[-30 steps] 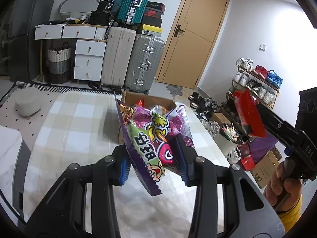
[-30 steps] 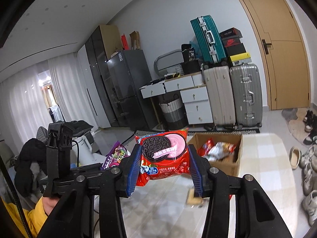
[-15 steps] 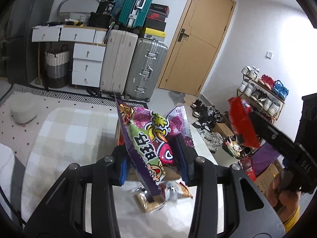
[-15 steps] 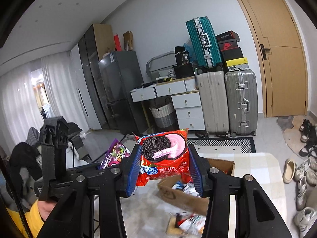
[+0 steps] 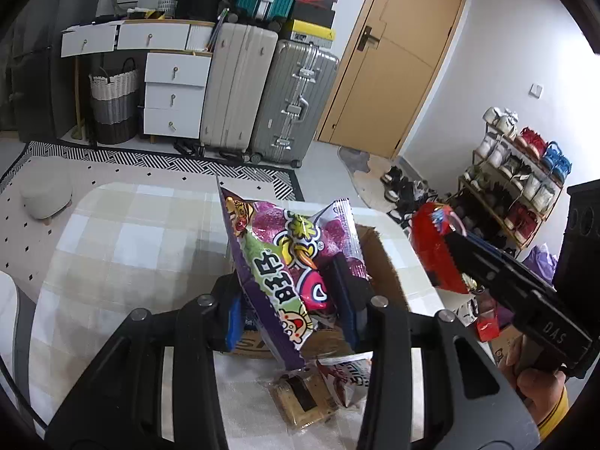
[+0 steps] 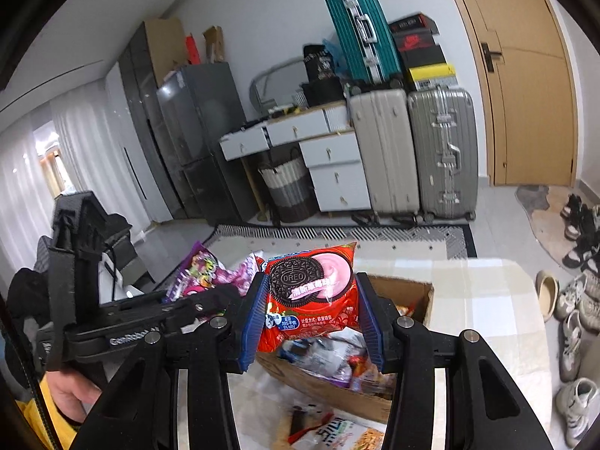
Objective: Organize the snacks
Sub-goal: 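Lift both held snacks and carry them over the cardboard box, then lower both snacks into the box, open both tools and withdraw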
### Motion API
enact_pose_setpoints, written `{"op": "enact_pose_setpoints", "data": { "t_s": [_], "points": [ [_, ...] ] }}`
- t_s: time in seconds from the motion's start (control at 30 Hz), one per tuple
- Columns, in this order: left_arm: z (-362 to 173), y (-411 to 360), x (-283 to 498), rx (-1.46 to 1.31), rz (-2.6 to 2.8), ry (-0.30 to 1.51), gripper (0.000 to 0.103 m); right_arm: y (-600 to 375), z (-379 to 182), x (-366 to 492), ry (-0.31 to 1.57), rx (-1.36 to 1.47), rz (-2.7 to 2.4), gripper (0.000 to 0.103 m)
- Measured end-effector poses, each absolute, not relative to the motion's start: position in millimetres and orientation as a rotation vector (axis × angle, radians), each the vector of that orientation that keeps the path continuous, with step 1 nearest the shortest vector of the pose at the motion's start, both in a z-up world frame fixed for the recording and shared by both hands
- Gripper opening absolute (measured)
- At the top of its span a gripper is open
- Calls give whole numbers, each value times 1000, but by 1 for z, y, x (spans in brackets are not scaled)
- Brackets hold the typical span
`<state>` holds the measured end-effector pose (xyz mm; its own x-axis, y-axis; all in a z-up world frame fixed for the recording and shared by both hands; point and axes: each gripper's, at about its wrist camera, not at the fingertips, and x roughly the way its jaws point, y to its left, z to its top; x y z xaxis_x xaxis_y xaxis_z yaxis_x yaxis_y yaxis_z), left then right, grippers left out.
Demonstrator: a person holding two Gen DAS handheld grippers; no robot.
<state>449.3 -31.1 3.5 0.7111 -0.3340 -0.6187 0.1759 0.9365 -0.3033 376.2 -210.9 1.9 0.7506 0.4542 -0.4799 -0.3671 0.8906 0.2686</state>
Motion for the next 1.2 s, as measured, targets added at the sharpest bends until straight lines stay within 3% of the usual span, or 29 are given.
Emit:
{"op": "enact_pose_setpoints", "data": {
  "t_s": [0.57,1.2],
  "points": [
    [-50,-47,518,-213,-272,787,37,-214,-57,406,658,183,443,46],
    [-84,-51,542,-210,-262,827,37,-207,-71,410,684,170,435,46]
  ]
}}
